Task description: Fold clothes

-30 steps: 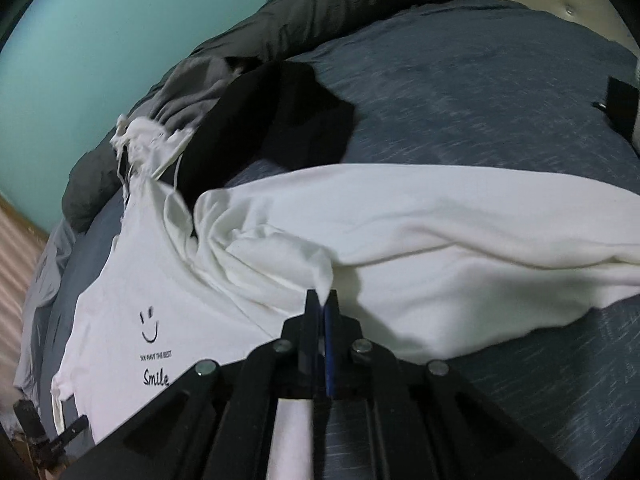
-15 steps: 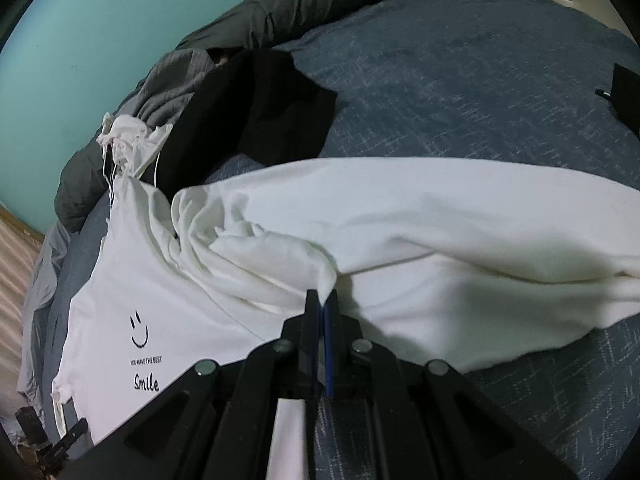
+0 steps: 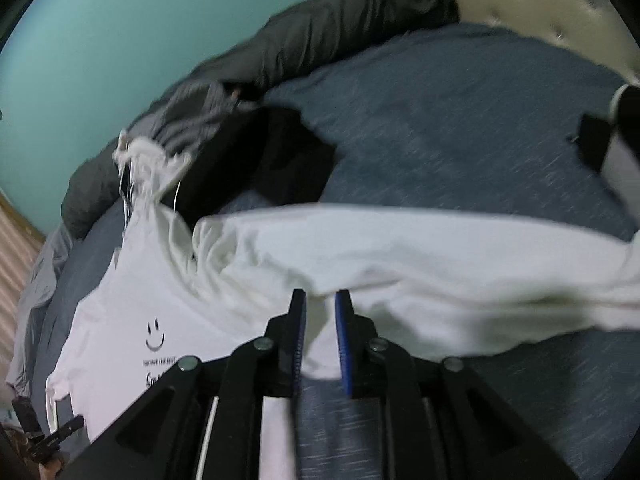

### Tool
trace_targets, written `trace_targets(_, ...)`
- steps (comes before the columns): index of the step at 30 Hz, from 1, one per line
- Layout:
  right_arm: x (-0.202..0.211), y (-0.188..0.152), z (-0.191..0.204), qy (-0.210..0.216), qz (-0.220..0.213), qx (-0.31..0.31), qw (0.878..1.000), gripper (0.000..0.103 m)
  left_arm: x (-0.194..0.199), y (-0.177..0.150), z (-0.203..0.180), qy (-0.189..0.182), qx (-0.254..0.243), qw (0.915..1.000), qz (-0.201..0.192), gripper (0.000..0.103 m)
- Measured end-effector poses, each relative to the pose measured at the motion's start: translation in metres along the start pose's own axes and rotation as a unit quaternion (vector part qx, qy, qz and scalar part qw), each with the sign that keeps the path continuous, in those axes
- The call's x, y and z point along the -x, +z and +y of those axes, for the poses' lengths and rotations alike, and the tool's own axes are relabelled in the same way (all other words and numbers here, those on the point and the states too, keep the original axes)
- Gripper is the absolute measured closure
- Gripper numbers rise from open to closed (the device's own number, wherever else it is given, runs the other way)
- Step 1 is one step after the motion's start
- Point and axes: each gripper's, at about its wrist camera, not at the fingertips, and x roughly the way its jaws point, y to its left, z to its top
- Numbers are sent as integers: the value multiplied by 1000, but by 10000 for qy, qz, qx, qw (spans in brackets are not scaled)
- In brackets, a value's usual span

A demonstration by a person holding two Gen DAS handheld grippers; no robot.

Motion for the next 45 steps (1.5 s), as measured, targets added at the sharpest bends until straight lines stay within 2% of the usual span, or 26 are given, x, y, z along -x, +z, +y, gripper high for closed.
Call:
trace_targets(2,12,12,-19,-216,-166,-108,9996,70,0,1,-1,17,-13,10000,5,71)
trace_targets(4,25,23,-39,-476,-236,-165,9985,60,0,1,-2,38,-27,10000,10,71)
trace_targets(8,47,38,-83,-842,-174,-368,9956,55,0,0,-5,85,-88,9999,9,69)
trace_targets(12,61,37,-115,-1315,96,-451,9902,54,0,-2,-7,134,-137,9998,6,67)
trace_targets(15,64,27,-131,-1461,283,-562,9873,54,0,-3,-8,155,-154,9998,6,67)
trace_targets(22,61,4,-127,-2143,458,-111,9756,53,0,-2,-8,130,-134,9998,13,67)
trace_targets(24,65,0,-128,-2202,398,-228,9744,53,0,-2,-8,123,-133,9998,16,67)
trace_targets(27,59,-5,-132,-2263,540,-256,9722,53,0,-2,-8,110,-130,9999,17,67)
trace_targets(31,53,-7,-133,-2152,505,-257,9749,53,-1,-2,-8,110,-132,9999,22,67)
trace_targets(33,54,-6,-129,-2093,429,-199,9767,60,-1,-1,-9,127,-149,9998,25,67)
trace_targets(34,54,-5,-127,-2090,405,-159,9770,76,-1,-1,-9,134,-156,9998,26,67)
trace_targets(35,54,-4,-125,-2099,386,-117,9769,86,-2,-1,-9,141,-163,9998,27,67)
trace_targets(36,56,-2,-121,-2126,342,-37,9765,87,-2,-1,-9,146,-171,9997,28,67)
trace_targets(37,60,0,-117,-2097,266,60,9774,94,-2,-1,-10,148,-180,9997,29,67)
trace_targets(41,82,17,-108,-1913,-103,231,9812,97,-2,-2,-10,146,-188,9997,35,67)
trace_targets(45,118,49,-108,-1900,-466,290,9803,97,-2,-2,-9,133,-177,9997,43,67)
